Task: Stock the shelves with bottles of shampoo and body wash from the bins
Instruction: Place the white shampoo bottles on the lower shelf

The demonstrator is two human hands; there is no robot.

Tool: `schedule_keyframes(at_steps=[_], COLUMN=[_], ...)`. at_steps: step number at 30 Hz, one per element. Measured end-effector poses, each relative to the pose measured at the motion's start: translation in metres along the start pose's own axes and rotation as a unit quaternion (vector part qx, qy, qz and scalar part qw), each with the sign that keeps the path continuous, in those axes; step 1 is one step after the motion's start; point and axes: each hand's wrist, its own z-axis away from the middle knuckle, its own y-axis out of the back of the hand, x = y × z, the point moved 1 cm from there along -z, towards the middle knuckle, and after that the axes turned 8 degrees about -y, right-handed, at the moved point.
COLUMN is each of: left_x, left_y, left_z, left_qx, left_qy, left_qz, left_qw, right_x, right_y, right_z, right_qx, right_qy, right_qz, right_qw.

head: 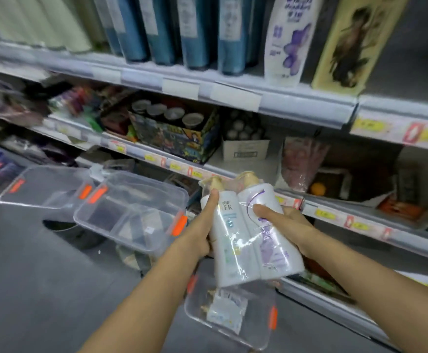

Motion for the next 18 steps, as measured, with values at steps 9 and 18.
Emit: schedule_keyframes(at_steps=[9, 18], left_x=[0.093, 0.136], left_y=[-0.056, -0.115], left_z=[0.042, 0.057], left_qx=[-0.096, -0.163], left_qy=[-0.088, -0.192], left_qz=[-0.08, -0.122], left_qw=[0.988, 0.96], right_x=[-0.065, -0.098], right_y=[0.041, 0.088], right_z=[0.071, 0.126], right_qx=[0.107, 0.152], right_qy=[0.122, 0.177], right_qz=[-0.068, -0.099], right_qw=[0.984, 0.967])
